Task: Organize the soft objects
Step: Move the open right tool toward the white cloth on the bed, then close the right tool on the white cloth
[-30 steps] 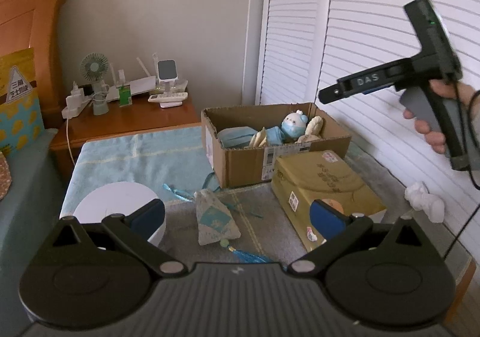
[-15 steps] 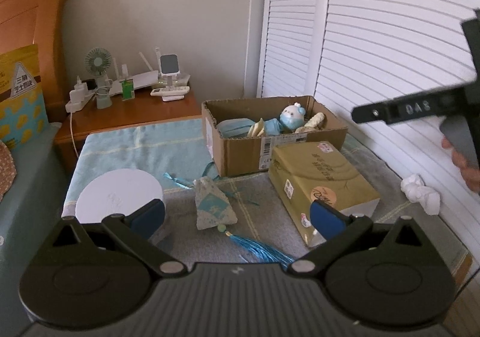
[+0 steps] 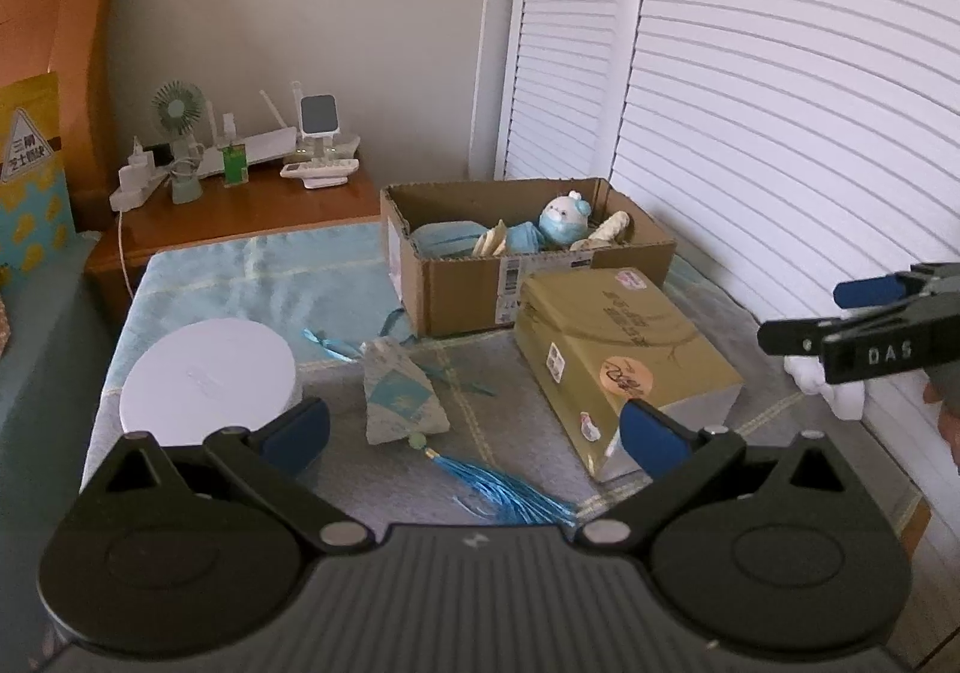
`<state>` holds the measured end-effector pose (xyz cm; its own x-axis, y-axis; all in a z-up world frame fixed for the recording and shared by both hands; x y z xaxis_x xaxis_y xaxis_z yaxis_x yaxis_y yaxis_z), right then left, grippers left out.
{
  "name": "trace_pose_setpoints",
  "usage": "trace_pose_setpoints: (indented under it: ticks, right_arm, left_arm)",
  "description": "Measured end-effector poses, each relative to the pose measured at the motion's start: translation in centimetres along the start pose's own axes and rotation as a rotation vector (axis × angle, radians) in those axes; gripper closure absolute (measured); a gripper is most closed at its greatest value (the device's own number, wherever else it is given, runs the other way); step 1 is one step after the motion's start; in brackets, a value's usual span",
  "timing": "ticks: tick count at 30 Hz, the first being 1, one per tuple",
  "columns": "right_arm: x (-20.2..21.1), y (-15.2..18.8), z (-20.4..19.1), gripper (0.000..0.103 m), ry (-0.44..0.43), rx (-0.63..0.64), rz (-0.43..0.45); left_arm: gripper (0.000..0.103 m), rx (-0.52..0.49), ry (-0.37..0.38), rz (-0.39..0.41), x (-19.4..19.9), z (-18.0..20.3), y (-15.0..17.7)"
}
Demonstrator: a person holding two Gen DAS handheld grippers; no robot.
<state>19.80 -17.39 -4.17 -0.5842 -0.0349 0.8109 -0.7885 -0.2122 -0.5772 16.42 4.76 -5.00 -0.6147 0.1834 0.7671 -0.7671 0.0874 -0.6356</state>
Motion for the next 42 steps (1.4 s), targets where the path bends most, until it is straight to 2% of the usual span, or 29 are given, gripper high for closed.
trace_pose_setpoints:
  ticks: [5, 15, 23, 28, 32, 34, 38, 42]
  right_arm:
    - [-0.6, 0.9, 0.6, 0.000, 0.021, -0.032, -0.021]
    - [-2.5, 3.6, 1.8, 0.000, 0.121, -0.067, -0.062]
    - [-4.0, 5.8, 3.2, 0.000, 0.147, -0.128, -0.095]
    - [-4.0, 5.5, 4.0, 0.000, 0.201, -0.150, -0.059]
    - [-3.6, 4.8, 4.9, 0.000, 0.212, -0.173, -0.021]
    - [-3.9, 4.7, 5.2, 0.005, 0.226, -0.179, -0.024]
    - [-4.9, 4.7, 5.4, 0.027, 0.263, -0.174, -0.055]
    - [-5.9, 4.8, 5.8, 0.038, 0.287, -0.185, -0.079]
  left_arm:
    - [0.001, -0.003, 0.015, -0.009, -0.2, 0.3, 0.2]
    - [0.001, -0.008, 0.013, -0.039, -1.2, 0.3, 0.7]
    - [0.001, -0.022, 0.026, -0.049, -2.0, 0.8, 0.5]
    - [0.001, -0.031, 0.033, -0.064, -2.6, 1.1, 0.4]
    - [0.001, -0.032, 0.038, -0.068, -3.1, 1.2, 0.2]
    - [0.001, -0.029, 0.042, -0.071, -3.3, 1.3, 0.1]
    - [0.001, -0.036, 0.054, -0.080, -3.8, 1.6, 0.0]
    - [0.001, -0.045, 0.065, -0.084, -4.0, 1.9, -0.1]
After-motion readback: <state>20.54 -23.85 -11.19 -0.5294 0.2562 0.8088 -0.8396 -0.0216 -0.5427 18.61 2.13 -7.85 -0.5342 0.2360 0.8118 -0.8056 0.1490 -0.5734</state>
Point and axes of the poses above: each gripper's, at about its wrist camera, not at the fingertips, and x roughly against the way its jaws point, z to its right, y to its underside, the point moved 9 cm from there along -x, roughly the way its jaws point, and after that the axes turned 14 degrees about -z, right-handed, at the moved point
